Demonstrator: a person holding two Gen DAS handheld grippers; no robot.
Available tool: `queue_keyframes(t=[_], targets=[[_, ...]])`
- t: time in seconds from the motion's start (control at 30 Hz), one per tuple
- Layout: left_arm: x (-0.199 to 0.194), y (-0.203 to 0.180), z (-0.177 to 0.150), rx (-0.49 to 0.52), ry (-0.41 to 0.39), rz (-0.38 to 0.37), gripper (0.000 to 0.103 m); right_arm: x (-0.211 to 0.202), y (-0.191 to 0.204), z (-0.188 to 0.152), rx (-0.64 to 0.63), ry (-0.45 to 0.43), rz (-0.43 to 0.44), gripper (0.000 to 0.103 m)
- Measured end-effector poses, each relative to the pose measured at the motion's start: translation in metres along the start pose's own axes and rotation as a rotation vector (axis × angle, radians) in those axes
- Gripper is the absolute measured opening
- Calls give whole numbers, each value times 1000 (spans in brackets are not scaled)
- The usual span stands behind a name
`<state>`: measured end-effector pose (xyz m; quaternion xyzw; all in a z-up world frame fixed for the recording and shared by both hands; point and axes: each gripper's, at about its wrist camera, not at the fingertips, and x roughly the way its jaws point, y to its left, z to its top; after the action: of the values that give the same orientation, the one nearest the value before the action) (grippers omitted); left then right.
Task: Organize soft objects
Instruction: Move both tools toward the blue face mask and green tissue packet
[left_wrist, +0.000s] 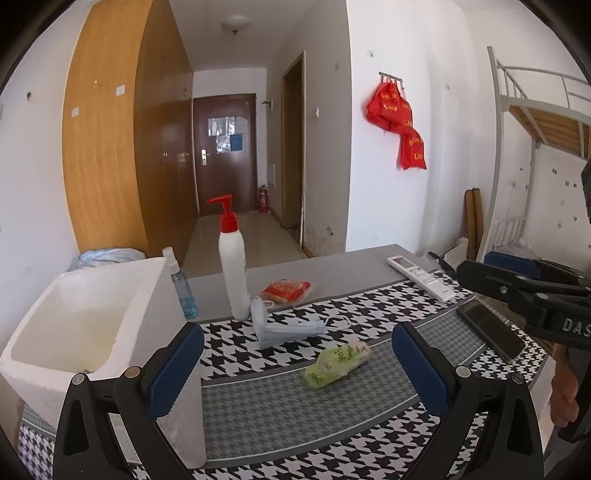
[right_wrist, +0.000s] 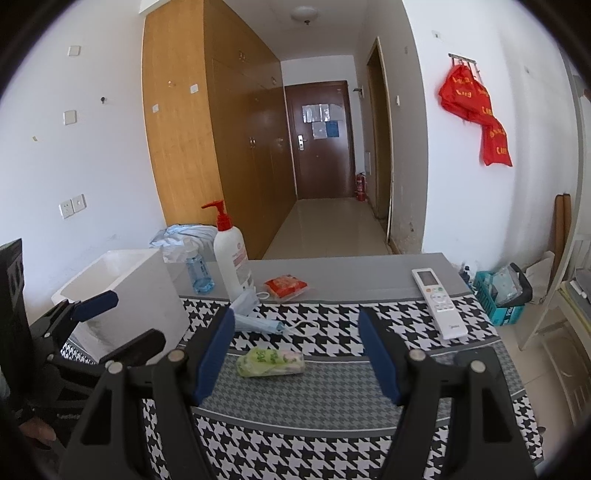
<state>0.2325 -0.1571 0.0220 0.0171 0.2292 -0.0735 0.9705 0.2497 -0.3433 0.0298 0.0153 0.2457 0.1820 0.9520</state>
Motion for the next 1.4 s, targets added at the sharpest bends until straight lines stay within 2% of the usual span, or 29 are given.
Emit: queue_keyframes(t=[0.4, 0.7, 1.1, 1.3, 1.4], targets=[[17, -5, 9, 10, 18, -5, 102, 10, -11, -3, 6, 33, -9, 73], [38, -2, 14, 17, 48, 24, 102, 24, -10, -12, -7, 61, 6, 73], [67, 2, 15, 0, 120, 24, 102, 50, -10, -23, -35, 127, 32, 74], [82, 6, 16, -14, 145, 48, 102, 63, -6, -30, -53, 165, 47, 74], [89, 7, 17, -21, 155, 55, 102, 70, -4, -33, -67, 185, 50, 82]])
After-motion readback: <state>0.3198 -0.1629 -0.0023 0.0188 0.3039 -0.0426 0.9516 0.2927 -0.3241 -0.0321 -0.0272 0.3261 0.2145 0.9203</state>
